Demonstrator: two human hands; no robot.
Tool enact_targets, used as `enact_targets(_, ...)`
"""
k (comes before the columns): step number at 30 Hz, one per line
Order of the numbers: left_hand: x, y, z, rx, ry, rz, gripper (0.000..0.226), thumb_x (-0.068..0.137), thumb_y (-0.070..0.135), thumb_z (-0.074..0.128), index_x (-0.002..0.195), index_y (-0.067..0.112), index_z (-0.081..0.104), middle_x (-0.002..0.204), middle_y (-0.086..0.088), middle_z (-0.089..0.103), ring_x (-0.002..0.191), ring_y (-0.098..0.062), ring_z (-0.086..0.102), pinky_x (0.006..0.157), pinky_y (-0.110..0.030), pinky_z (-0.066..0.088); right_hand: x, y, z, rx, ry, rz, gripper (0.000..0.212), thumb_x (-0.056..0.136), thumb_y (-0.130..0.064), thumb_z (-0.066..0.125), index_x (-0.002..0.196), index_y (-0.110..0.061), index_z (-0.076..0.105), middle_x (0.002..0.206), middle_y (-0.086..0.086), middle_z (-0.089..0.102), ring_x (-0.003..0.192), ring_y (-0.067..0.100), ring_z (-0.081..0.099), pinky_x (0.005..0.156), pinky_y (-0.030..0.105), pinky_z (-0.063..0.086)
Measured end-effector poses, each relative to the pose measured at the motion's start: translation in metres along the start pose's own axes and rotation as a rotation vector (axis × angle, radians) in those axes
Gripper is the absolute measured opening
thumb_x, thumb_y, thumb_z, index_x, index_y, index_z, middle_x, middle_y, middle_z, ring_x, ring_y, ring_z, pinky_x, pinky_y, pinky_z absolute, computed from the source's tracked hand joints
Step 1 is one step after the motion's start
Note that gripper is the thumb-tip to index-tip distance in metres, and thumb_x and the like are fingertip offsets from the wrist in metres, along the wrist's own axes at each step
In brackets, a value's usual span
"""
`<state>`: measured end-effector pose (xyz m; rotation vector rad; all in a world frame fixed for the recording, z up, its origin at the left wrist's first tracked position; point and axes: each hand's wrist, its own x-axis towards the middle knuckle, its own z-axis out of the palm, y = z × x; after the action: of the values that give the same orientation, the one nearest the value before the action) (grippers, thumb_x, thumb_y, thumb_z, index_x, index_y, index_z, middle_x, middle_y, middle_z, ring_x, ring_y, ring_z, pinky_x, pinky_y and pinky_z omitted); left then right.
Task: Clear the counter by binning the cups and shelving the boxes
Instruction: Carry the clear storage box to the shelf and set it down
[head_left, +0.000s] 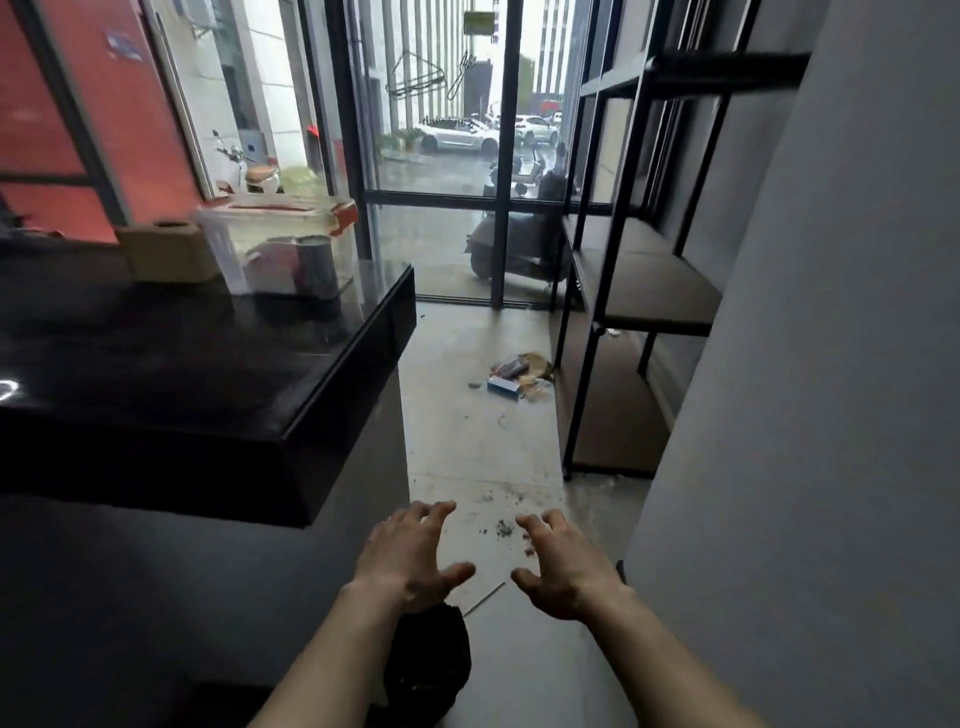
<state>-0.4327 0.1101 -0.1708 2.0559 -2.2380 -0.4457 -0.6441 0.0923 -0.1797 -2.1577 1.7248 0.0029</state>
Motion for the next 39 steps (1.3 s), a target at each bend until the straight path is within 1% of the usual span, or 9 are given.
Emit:
enact_targets(8, -0.029, 0.026, -0.068, -0.067, 0.068, -0.003, 0.081, 0.083, 0.065, 0.058, 0.153, 0.036, 0.029, 0.149, 0.003, 0.047, 0.138, -0.021, 0.045, 0.113, -0.037, 0.035, -0.015, 0.004, -0.060, -0.056, -0.039, -0.032, 0.071, 0.089, -0.053, 0.059, 0.152, -0.030, 0.036, 0.145, 0.002, 0.045, 0.133, 0.027, 0.050, 0.106, 0.039, 0.044)
enact_targets(13, -0.038, 0.016, -0.137, -0.187, 0.211, -0.019, 0.069, 0.080, 0.067, 0.061, 0.141, 0.040, 0.046, 0.141, 0.010, 0.059, 0.131, -0.014, 0.055, 0.108, -0.036, 0.044, 0.000, -0.022, -0.115, -0.100, -0.033, -0.063, 0.071, 0.091, -0.054, 0.061, 0.153, -0.030, 0.036, 0.149, 0.003, 0.045, 0.137, 0.026, 0.048, 0.109, 0.035, 0.041)
enact_targets(18, -0.038, -0.026, -0.211, -0.291, 0.370, -0.019, 0.056, 0.081, 0.062, 0.066, 0.131, 0.037, 0.056, 0.125, 0.011, 0.068, 0.112, -0.010, 0.066, 0.093, -0.031, 0.052, 0.034, -0.084, -0.165, -0.092, 0.082, -0.138, 0.072, 0.089, -0.054, 0.063, 0.153, -0.031, 0.038, 0.160, 0.006, 0.038, 0.145, 0.028, 0.041, 0.116, 0.038, 0.037)
enact_targets(23, -0.014, -0.106, -0.271, -0.354, 0.490, -0.010, 0.052, 0.082, 0.057, 0.068, 0.127, 0.033, 0.058, 0.118, 0.008, 0.073, 0.099, -0.009, 0.070, 0.090, -0.036, 0.058, 0.087, -0.164, -0.208, -0.058, 0.214, -0.190, 0.067, 0.082, -0.063, 0.062, 0.143, -0.040, 0.045, 0.145, -0.003, 0.051, 0.133, 0.023, 0.051, 0.109, 0.045, 0.043)
enact_targets(25, 0.002, -0.145, -0.291, -0.392, 0.564, -0.007, 0.055, 0.084, 0.054, 0.068, 0.132, 0.030, 0.055, 0.120, 0.004, 0.072, 0.100, -0.013, 0.071, 0.090, -0.038, 0.058, 0.109, -0.200, -0.221, -0.042, 0.277, -0.236, 0.063, 0.086, -0.056, 0.064, 0.144, -0.034, 0.049, 0.146, 0.002, 0.053, 0.135, 0.025, 0.050, 0.110, 0.042, 0.043)
enact_targets(32, 0.069, -0.259, -0.345, -0.639, 0.727, -0.031, 0.070, 0.086, 0.047, 0.071, 0.143, 0.016, 0.047, 0.141, -0.013, 0.059, 0.123, -0.028, 0.060, 0.098, -0.036, 0.050, 0.187, -0.307, -0.235, 0.329, 0.493, -0.191, 0.056, 0.086, -0.041, 0.073, 0.137, -0.022, 0.059, 0.135, 0.009, 0.066, 0.118, 0.030, 0.065, 0.099, 0.037, 0.052)
enact_targets(35, 0.098, -0.285, -0.359, -0.826, 0.744, -0.042, 0.086, 0.076, 0.060, 0.071, 0.145, 0.015, 0.045, 0.144, -0.018, 0.056, 0.127, -0.031, 0.057, 0.104, -0.042, 0.048, 0.219, -0.331, -0.234, 0.604, 0.568, -0.134, 0.048, 0.089, -0.035, 0.073, 0.133, -0.018, 0.061, 0.129, 0.008, 0.068, 0.119, 0.027, 0.064, 0.095, 0.031, 0.048)
enact_targets(37, 0.119, -0.298, -0.364, -0.988, 0.730, -0.067, 0.089, 0.076, 0.061, 0.071, 0.147, 0.015, 0.044, 0.147, -0.019, 0.053, 0.129, -0.034, 0.056, 0.105, -0.047, 0.048, 0.237, -0.340, -0.234, 0.773, 0.578, -0.081, 0.055, 0.086, -0.041, 0.074, 0.134, -0.019, 0.059, 0.129, 0.011, 0.066, 0.121, 0.031, 0.063, 0.101, 0.041, 0.051)
enact_targets(39, 0.140, -0.305, -0.367, -1.124, 0.679, -0.113, 0.078, 0.087, 0.050, 0.069, 0.150, 0.014, 0.041, 0.150, -0.020, 0.050, 0.130, -0.036, 0.053, 0.099, -0.043, 0.047, 0.262, -0.340, -0.232, 0.898, 0.575, -0.021, 0.081, 0.070, -0.063, 0.071, 0.138, -0.021, 0.056, 0.134, 0.013, 0.064, 0.121, 0.036, 0.062, 0.101, 0.054, 0.053)
